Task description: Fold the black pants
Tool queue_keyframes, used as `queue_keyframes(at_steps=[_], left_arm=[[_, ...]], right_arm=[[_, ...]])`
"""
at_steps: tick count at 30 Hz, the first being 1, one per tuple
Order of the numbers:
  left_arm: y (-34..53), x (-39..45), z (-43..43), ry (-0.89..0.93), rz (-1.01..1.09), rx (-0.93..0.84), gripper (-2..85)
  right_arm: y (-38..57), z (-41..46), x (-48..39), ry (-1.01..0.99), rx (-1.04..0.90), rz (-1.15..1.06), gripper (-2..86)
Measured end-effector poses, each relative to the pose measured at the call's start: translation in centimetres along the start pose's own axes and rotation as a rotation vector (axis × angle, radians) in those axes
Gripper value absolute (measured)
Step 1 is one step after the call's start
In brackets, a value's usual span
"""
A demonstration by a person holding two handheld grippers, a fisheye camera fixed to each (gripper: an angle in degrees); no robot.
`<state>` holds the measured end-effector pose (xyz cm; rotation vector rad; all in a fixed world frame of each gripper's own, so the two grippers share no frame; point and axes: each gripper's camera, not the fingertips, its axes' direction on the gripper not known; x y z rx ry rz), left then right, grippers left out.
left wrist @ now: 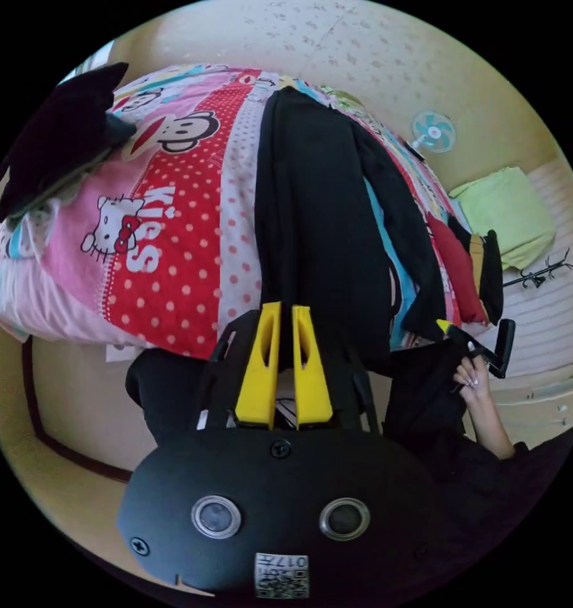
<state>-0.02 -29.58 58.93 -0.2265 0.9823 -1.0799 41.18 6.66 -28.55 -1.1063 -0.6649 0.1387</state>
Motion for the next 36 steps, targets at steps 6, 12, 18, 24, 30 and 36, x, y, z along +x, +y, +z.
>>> queue_keyframes(at_steps=[6, 12, 18, 24, 30, 36], left_arm=[[2.5, -4.7, -7.5, 0.489, -0.032, 0.051, 1.7], [7.1, -8.6, -9.1, 0.19, -0.135, -0.135, 9.7], [2.6, 1.8, -14.7, 0.342, 0.162, 0.008, 14.9], [-4.6, 14.0, -10.0, 0.488, 0.375, -0.169, 17.3], [-4.2, 16.2, -4.7, 0.362, 0.416, -0.299, 3.5], [-2.2, 11.2, -5.7, 0.471, 0.299, -0.19, 2.2]], right_arm=[[4.3, -8.6, 0.4, -0.026, 0.066, -0.149, 3.7], [11.6, -11.6, 3.5, 0.143, -0.039, -0.083, 3.3], [10.4, -13.9, -3.0, 0.018, 0.068, -0.351, 3.2], [8.7, -11.1, -7.7, -0.09, -0.002, -0.579, 3.2], [9.3, -10.1, -6.5, -0.091, -0.119, -0.68, 4.5], [0.1, -13.4, 1.6, 0.103, -0.103, -0.655, 7.3]])
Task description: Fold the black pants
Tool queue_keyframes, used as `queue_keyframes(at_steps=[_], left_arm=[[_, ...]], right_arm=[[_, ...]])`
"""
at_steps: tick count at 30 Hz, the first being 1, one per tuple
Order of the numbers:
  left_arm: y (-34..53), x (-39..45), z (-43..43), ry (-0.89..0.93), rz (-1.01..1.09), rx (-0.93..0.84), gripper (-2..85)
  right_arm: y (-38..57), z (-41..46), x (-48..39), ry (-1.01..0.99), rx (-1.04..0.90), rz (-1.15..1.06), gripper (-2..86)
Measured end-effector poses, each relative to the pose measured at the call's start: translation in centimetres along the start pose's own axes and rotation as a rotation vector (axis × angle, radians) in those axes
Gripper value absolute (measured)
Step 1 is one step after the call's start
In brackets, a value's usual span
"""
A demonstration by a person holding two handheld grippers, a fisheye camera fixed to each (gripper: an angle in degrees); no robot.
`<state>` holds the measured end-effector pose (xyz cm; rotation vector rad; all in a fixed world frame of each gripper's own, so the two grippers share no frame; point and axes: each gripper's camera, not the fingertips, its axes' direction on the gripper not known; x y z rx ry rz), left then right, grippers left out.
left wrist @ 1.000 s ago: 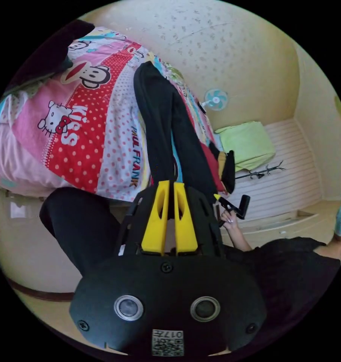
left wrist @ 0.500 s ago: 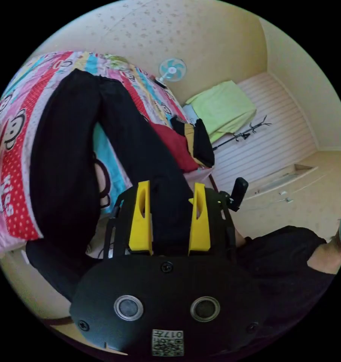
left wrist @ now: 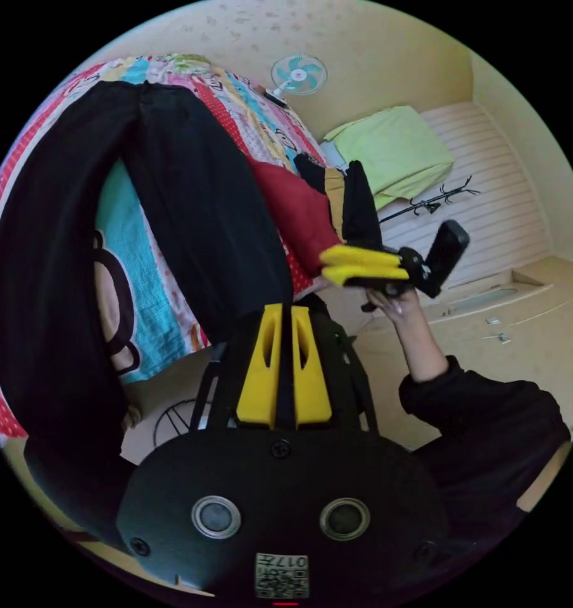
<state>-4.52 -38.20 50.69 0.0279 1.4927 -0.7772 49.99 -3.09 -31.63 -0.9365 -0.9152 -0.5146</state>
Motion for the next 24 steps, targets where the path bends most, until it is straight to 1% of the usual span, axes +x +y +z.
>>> queue_keyframes(at_steps=[1, 2, 3, 4, 5, 6, 8, 12, 14, 15, 17, 20, 22, 24], left_arm=[[0.6, -0.5, -0.6, 0.019, -0.012, 0.02, 2.1], [1.0, -0.9, -1.1, 0.023, -0.014, 0.032, 2.0], [1.3, -1.1, -1.4, 0.021, -0.013, 0.037, 2.0], [1.7, -1.4, -2.0, 0.013, -0.012, 0.05, 1.9], [2.2, -1.8, -2.6, 0.012, -0.017, 0.066, 1.8], [2.4, -2.0, -2.9, 0.015, -0.019, 0.074, 1.8], [3.1, -3.0, -3.9, 0.032, -0.036, 0.1, 1.6], [3.6, -4.7, -5.3, 0.083, -0.053, 0.113, 1.3], [4.1, -6.1, -6.6, 0.135, -0.068, 0.137, 1.2], [4.3, -6.7, -7.0, 0.155, -0.076, 0.144, 1.2], [5.6, -9.3, -8.9, 0.231, -0.128, 0.186, 1.1], [8.4, -13.2, -12.2, 0.292, -0.207, 0.254, 1.0], [10.6, -15.7, -14.6, 0.33, -0.256, 0.306, 1.0], [13.1, -18.1, -17.1, 0.317, -0.315, 0.352, 1.0]], right_arm=[[-0.9, -0.2, 2.3, 0.009, 0.019, 0.057, 7.7], [-3.0, -0.2, 7.4, -0.019, 0.058, 0.172, 9.0], [-5.0, 0.4, 12.5, -0.099, 0.095, 0.265, 10.9], [-5.9, 1.0, 14.9, -0.152, 0.123, 0.299, 11.8], [-7.6, 2.4, 19.6, -0.25, 0.185, 0.361, 13.7], [-9.1, 4.6, 23.7, -0.298, 0.204, 0.453, 15.1], [-11.0, 8.2, 28.6, -0.298, 0.192, 0.588, 16.8], [-12.6, 13.3, 34.9, -0.177, 0.239, 0.807, 16.6], [-13.1, 14.3, 36.4, -0.144, 0.273, 0.83, 13.3], [-13.6, 14.6, 37.0, -0.137, 0.294, 0.817, 8.8], [-14.9, 15.0, 37.3, -0.153, 0.336, 0.794, 5.1], [-19.0, 15.9, 34.9, -0.245, 0.433, 0.68, 3.4], [-22.4, 17.3, 32.0, -0.304, 0.444, 0.599, 3.1], [-27.1, 20.1, 28.1, -0.401, 0.421, 0.534, 2.9]])
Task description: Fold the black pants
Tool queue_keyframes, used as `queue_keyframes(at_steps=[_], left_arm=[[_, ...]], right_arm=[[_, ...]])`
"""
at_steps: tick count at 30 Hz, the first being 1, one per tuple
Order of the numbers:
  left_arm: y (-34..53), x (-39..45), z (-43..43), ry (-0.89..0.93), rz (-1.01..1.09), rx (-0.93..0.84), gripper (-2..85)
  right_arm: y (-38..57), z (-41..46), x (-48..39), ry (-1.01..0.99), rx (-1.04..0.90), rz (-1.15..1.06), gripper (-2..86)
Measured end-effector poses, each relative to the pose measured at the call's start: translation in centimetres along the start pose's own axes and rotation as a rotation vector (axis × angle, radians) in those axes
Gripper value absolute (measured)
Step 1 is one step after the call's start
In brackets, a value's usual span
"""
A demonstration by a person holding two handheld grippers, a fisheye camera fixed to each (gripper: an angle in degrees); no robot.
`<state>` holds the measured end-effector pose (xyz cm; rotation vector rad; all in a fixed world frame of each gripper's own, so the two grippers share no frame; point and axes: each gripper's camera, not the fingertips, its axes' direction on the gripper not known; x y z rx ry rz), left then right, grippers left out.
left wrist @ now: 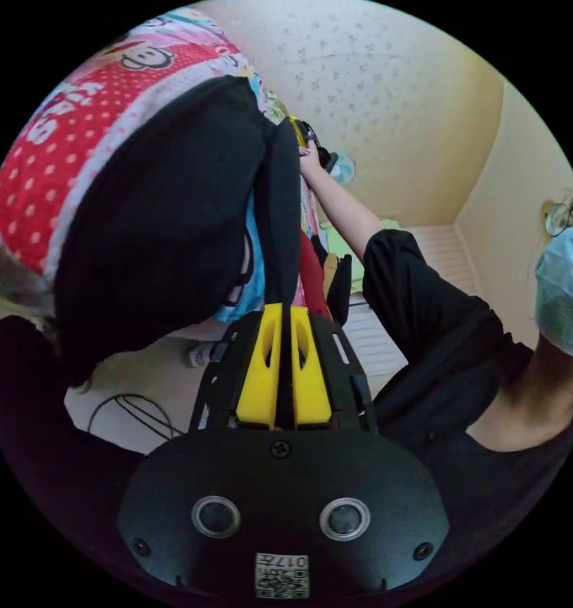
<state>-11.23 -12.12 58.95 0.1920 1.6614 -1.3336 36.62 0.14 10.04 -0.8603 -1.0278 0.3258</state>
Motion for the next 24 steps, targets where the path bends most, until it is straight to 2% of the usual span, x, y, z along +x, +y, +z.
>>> queue_keyframes(at_steps=[3, 6, 9, 11, 15, 18, 22, 24], left_arm=[[1.1, -2.6, -5.5, -0.044, -0.065, 0.09, 1.2], [2.0, -4.3, -9.0, -0.115, -0.118, 0.152, 1.8], [2.8, -5.6, -10.5, -0.162, -0.149, 0.175, 3.0], [3.5, -6.2, -11.3, -0.185, -0.169, 0.193, 3.9], [4.1, -5.4, -12.9, -0.242, -0.129, 0.263, 8.1], [2.4, -3.6, -12.8, -0.234, -0.011, 0.269, 11.2], [-2.1, -2.0, -9.3, -0.319, 0.095, 0.19, 12.9], [-3.4, -2.0, -7.1, -0.362, 0.113, 0.137, 12.3]], right_arm=[[0.5, 7.5, -3.9, 0.01, -0.095, -0.049, 3.1], [2.4, 12.8, -5.0, -0.025, -0.144, 0.0, 3.5], [5.0, 13.8, -5.2, -0.069, -0.126, 0.036, 3.7], [6.7, 12.5, -6.0, -0.04, -0.134, -0.01, 4.8], [13.3, 6.2, -9.1, 0.136, -0.278, -0.189, 9.4], [21.5, -0.6, -10.4, 0.267, -0.242, -0.226, 12.0], [33.3, -5.0, -9.3, 0.175, -0.298, -0.032, 14.5], [41.0, -8.0, -11.4, 0.038, -0.07, -0.029, 14.4]])
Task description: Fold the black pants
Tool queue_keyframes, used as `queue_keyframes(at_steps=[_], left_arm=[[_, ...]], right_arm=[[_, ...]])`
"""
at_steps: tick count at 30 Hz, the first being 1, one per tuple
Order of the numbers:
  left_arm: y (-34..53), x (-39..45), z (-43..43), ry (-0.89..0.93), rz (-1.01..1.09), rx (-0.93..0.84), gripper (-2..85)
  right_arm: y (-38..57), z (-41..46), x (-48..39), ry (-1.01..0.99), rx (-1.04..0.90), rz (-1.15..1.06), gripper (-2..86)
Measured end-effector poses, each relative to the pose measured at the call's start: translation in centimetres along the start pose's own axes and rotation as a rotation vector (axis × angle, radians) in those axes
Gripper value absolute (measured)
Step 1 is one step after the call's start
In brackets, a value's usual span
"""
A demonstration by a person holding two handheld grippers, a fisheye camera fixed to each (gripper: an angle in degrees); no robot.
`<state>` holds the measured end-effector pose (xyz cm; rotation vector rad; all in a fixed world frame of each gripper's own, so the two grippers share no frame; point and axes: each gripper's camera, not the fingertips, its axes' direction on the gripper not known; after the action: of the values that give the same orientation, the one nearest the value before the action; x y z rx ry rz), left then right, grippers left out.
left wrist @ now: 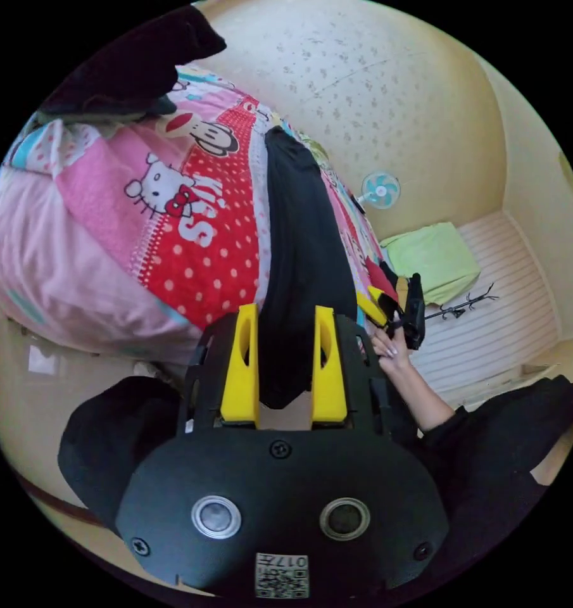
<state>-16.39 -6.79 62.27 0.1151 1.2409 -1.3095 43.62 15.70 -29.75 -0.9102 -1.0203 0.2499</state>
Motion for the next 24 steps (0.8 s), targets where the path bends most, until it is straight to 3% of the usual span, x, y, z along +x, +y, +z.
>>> queue_keyframes(at_steps=[3, 6, 7, 9, 13, 16, 18, 22, 24], left_arm=[[-0.1, 0.7, 4.4, 0.046, -0.002, -0.13, 9.9], [1.1, 2.7, 4.7, -0.073, -0.015, -0.109, 6.0], [1.5, 3.8, 4.9, -0.094, -0.015, -0.132, 5.2], [2.4, 6.0, 5.0, -0.059, 0.032, -0.176, 5.0], [6.0, 9.1, 5.5, 0.215, 0.093, -0.321, 5.4], [8.6, 9.5, 6.8, 0.17, 0.11, -0.412, 8.4], [9.2, 9.8, 6.2, 0.138, 0.151, -0.37, 9.7], [6.6, 8.8, 3.8, 0.296, 0.075, -0.169, 12.4], [4.7, 8.8, 3.2, 0.219, 0.072, -0.091, 13.3]], right_arm=[[4.1, 2.8, -2.5, -0.111, -0.103, 0.011, 12.8], [3.3, 3.1, -3.7, 0.054, -0.21, -0.072, 5.3], [2.6, 2.8, -3.3, 0.012, -0.263, -0.059, 5.0], [1.5, -0.6, -4.0, -0.111, -0.304, -0.104, 4.4], [2.8, -5.9, -7.7, -0.019, -0.411, -0.274, 4.4], [4.4, -6.9, -7.2, 0.093, -0.535, -0.276, 5.6], [4.0, -8.0, -5.1, 0.146, -0.509, -0.193, 8.0], [0.6, -10.6, -3.1, 0.072, -0.314, -0.122, 11.5], [-2.3, -11.0, -1.8, 0.111, -0.225, -0.114, 12.7]])
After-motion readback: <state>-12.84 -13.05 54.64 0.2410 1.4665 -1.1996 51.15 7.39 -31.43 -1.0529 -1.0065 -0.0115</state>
